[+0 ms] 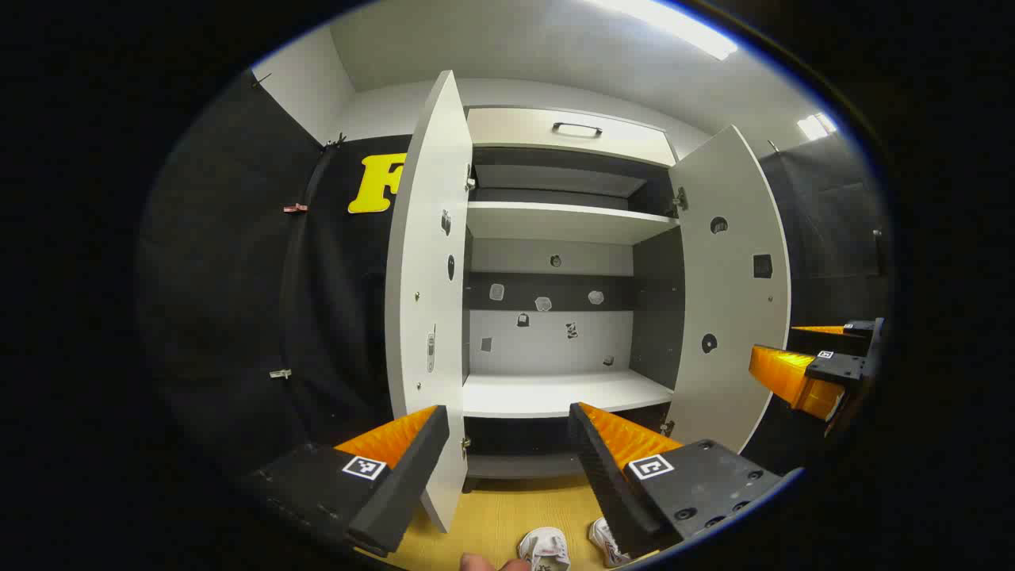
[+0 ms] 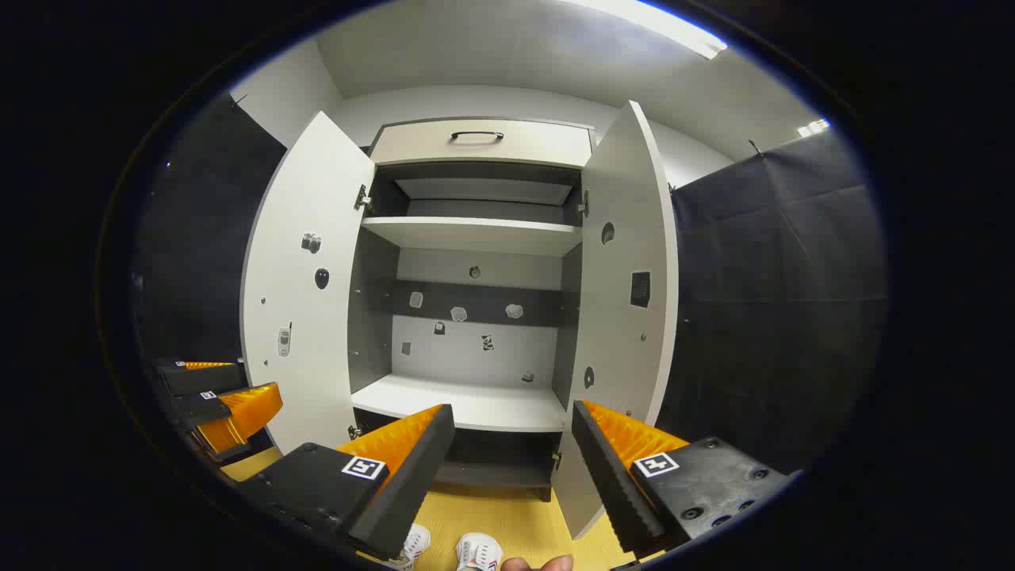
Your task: Grab one shoe with the right hand and put it into the shoe cabinet, grab the other shoe with the left hand and put it into the shoe cabinet; then close the right door with the right hand and the left door with the left hand.
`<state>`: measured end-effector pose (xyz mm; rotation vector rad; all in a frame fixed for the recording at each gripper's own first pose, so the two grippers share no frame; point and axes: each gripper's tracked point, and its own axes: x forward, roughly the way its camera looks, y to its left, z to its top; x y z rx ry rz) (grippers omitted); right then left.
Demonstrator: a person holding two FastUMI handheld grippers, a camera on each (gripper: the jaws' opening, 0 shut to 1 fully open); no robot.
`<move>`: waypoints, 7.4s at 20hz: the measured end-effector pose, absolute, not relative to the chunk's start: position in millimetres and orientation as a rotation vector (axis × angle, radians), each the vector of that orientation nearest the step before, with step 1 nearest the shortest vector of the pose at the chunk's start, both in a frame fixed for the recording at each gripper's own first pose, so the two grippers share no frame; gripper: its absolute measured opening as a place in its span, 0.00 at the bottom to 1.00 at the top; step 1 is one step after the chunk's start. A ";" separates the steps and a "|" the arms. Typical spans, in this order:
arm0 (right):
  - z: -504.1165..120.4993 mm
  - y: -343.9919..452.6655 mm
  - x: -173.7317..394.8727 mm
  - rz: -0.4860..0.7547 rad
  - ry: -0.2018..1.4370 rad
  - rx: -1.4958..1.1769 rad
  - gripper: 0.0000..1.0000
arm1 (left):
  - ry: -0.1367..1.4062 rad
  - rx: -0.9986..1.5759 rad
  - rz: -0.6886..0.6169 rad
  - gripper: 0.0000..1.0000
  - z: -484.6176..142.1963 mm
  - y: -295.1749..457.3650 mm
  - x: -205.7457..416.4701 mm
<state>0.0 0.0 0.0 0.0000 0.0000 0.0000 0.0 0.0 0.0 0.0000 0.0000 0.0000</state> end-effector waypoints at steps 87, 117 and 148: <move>-110.5 51.5 216.4 0.188 0.493 0.057 0.05 | 0.071 -0.045 -0.051 0.94 -71.5 23.7 35.6; -219.1 40.8 424.7 0.092 0.720 -0.205 0.41 | 0.116 -0.059 -0.010 0.94 -93.9 15.9 41.7; -26.2 50.2 62.5 0.163 0.048 0.046 0.98 | 0.386 -0.046 -0.128 0.95 -326.8 -10.7 -31.8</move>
